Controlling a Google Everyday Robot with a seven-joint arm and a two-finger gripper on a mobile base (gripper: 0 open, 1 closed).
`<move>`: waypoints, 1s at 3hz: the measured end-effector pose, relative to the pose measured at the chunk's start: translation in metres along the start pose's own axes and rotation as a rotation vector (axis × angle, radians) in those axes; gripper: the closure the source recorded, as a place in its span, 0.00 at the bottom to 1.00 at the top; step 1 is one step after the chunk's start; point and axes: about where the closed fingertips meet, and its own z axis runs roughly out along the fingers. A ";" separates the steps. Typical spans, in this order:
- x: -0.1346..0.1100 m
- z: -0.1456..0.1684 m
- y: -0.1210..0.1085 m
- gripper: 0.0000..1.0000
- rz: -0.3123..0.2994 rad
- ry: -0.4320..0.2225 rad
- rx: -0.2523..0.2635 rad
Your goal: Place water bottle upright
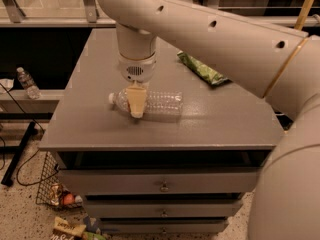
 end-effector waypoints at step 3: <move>0.007 -0.040 -0.013 1.00 0.006 -0.220 -0.021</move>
Offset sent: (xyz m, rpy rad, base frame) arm 0.0067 -0.0098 0.0225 0.1902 0.0420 0.0025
